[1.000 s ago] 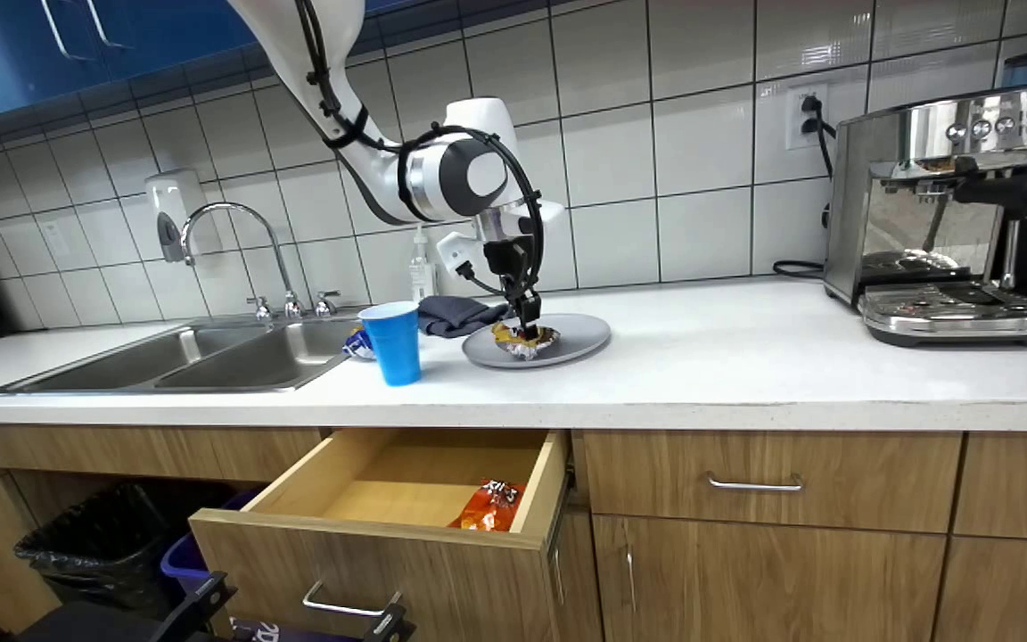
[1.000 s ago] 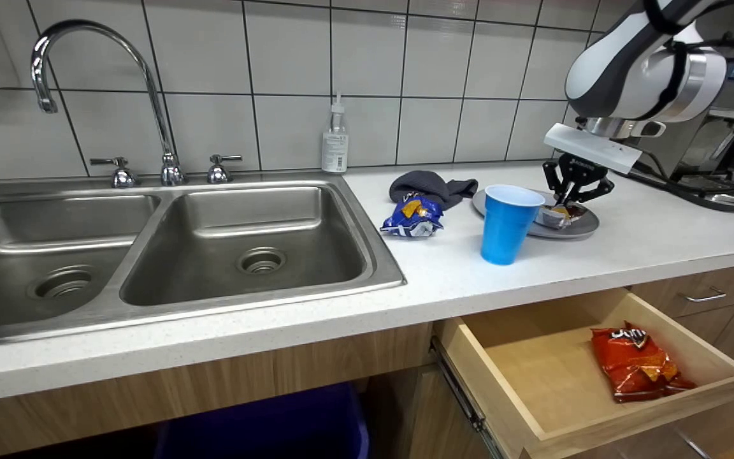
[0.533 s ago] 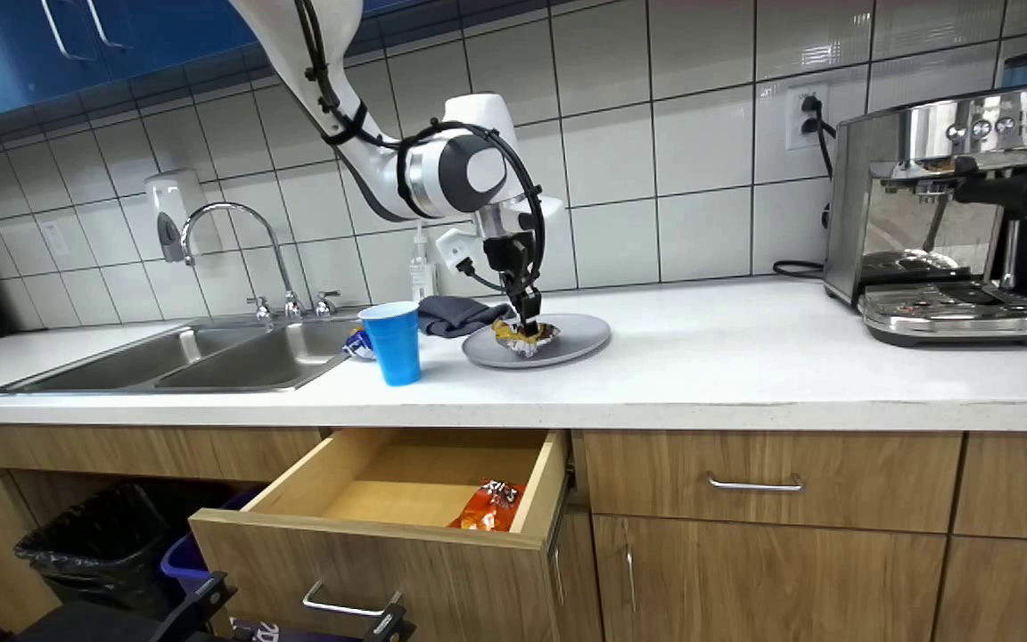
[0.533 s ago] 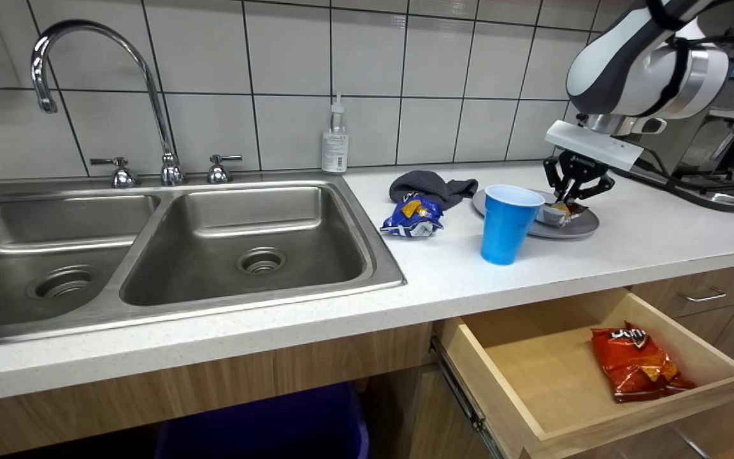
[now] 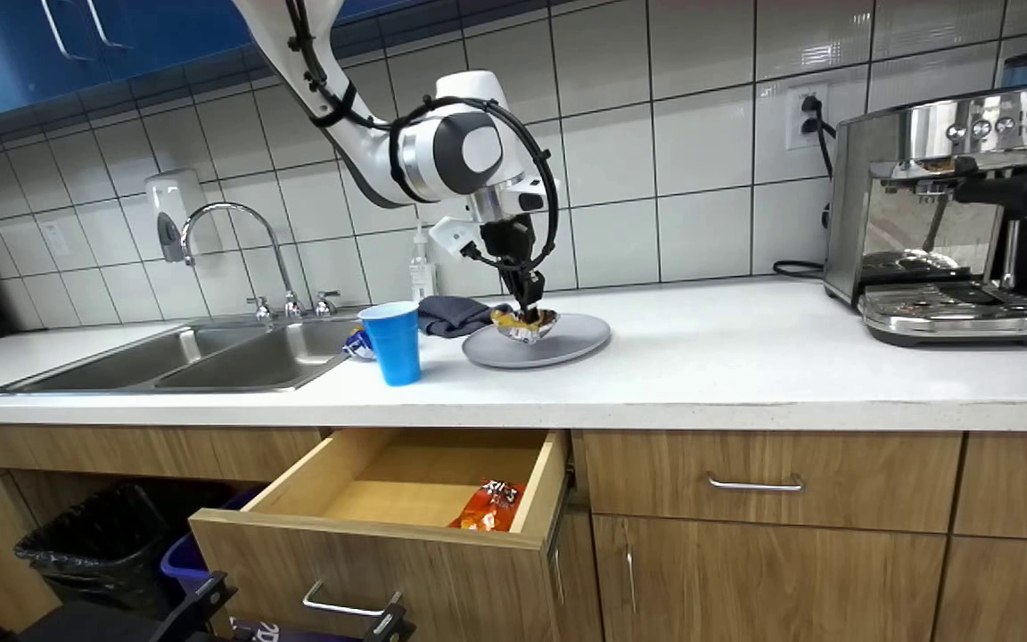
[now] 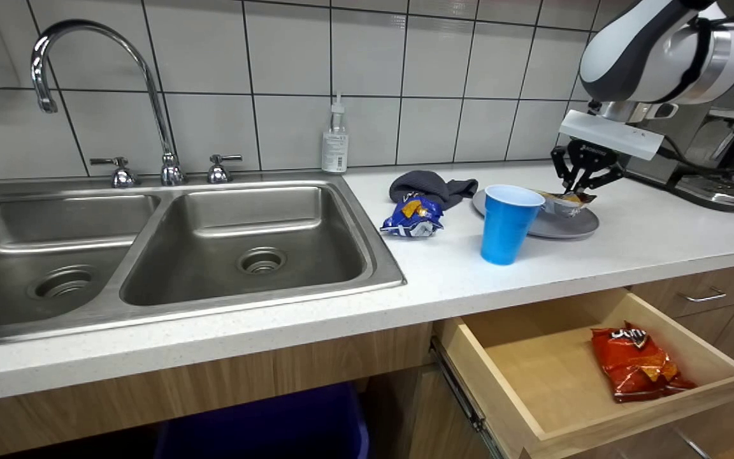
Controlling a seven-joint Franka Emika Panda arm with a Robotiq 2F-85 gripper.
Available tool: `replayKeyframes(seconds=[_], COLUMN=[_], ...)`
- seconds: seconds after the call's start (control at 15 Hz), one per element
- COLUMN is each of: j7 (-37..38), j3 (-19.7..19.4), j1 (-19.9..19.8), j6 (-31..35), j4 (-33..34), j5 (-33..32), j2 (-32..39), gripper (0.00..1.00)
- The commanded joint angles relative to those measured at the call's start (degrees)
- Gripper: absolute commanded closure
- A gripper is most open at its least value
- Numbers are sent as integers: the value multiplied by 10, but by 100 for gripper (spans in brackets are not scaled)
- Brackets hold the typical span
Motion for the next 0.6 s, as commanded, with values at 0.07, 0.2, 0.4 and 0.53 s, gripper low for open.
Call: replayKeyframes(seconds=[0.07,0.2,0.4,0.53], j7=[-43,-55,-73,-87], j3=[2,1,3,3], j1=[-12,-14,-19,-21], j6=[18,29,38,48], j4=[-56,-73,-96,-119], j5=[-20,-25,-27,-29], j2=[-48,-60,-78,-96], gripper=[99,99,99,99])
